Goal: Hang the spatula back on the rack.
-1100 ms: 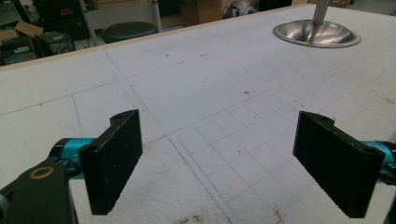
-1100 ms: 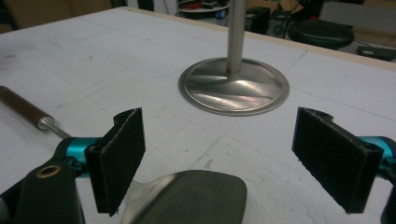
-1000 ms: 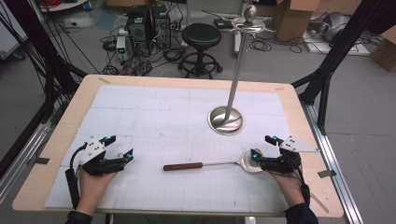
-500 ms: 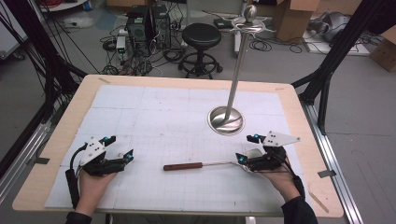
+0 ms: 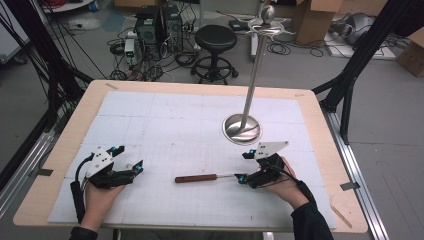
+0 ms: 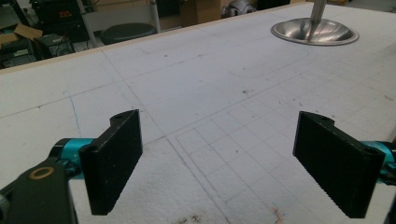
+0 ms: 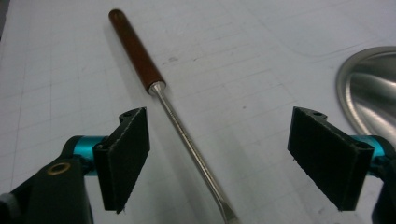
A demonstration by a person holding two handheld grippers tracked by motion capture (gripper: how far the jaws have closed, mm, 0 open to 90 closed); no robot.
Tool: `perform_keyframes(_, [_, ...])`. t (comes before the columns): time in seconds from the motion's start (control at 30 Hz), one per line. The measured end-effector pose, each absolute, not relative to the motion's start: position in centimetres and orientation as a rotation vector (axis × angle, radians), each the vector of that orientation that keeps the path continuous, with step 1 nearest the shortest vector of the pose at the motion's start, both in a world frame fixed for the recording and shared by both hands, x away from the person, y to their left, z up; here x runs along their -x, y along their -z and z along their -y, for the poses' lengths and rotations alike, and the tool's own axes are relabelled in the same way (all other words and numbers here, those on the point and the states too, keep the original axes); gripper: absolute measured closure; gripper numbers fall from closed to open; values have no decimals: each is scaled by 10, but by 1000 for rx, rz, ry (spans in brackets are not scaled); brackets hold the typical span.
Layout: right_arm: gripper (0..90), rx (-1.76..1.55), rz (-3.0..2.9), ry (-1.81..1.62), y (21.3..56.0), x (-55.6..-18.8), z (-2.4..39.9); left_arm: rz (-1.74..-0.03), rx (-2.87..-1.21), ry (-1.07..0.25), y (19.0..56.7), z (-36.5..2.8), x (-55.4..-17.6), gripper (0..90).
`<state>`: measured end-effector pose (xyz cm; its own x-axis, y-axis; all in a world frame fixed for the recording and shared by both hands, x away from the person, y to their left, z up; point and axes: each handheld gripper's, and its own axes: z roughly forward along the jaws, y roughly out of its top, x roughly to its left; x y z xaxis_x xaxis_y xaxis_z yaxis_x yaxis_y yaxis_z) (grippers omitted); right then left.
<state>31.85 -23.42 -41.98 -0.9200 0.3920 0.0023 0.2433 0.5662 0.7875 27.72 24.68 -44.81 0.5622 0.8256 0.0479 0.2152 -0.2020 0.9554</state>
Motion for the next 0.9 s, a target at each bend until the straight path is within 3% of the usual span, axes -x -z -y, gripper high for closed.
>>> perform_keyframes(0.23, [326, -486, -2716, -1182, 424, -320, 225, -870, -1723, -709, 448, -247, -277, 164])
perform_keyframes(0.27, [383, -475, -2746, -1147, 426, -321, 223, -869, -1723, -708, 448, -247, -277, 164])
perform_keyframes(0.57, [464, -454, -2804, -1058, 428, -323, 218, -874, -1725, -710, 448, -247, -278, 167])
perform_keyframes(0.9, [708, -412, -2888, -973, 431, -327, 213, -877, -1726, -711, 448, -246, -278, 170])
